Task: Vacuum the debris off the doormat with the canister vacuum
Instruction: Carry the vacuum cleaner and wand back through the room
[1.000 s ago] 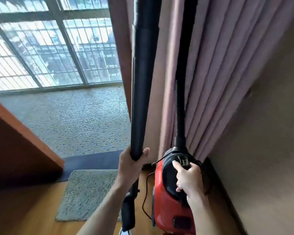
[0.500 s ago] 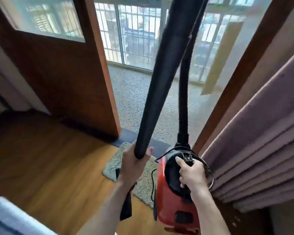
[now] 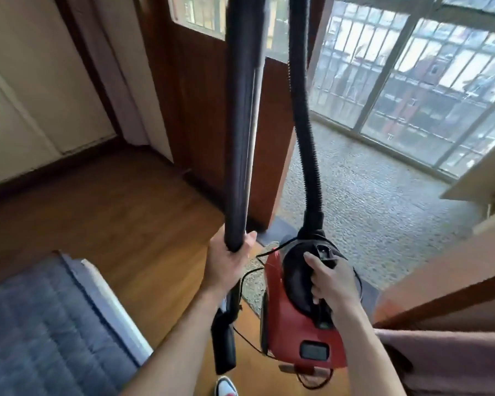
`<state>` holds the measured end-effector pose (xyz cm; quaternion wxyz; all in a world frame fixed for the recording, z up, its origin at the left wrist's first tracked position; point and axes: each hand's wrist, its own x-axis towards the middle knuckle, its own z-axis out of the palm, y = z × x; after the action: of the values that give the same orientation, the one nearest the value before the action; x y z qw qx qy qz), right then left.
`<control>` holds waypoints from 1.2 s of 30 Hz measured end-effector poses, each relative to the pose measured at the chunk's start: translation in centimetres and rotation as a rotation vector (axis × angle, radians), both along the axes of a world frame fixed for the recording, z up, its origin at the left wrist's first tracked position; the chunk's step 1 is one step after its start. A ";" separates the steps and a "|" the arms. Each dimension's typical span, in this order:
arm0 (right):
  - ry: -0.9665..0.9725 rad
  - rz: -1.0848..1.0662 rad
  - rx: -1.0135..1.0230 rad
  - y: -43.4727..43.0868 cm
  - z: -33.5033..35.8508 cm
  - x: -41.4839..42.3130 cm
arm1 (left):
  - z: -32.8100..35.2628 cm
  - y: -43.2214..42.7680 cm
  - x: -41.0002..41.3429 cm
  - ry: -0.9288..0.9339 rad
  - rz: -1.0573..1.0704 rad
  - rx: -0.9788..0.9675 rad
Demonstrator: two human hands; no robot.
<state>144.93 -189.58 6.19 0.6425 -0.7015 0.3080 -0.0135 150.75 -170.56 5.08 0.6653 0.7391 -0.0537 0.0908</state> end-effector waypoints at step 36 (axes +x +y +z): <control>0.019 0.929 -0.071 29.7 -0.5 56.2 | -0.5 29.3 36.5 -0.076 0.946 0.035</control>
<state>201.09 -159.87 5.72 0.5533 -0.7868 -0.0333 0.2716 187.21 -141.24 4.63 0.5359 0.6896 0.2629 0.4100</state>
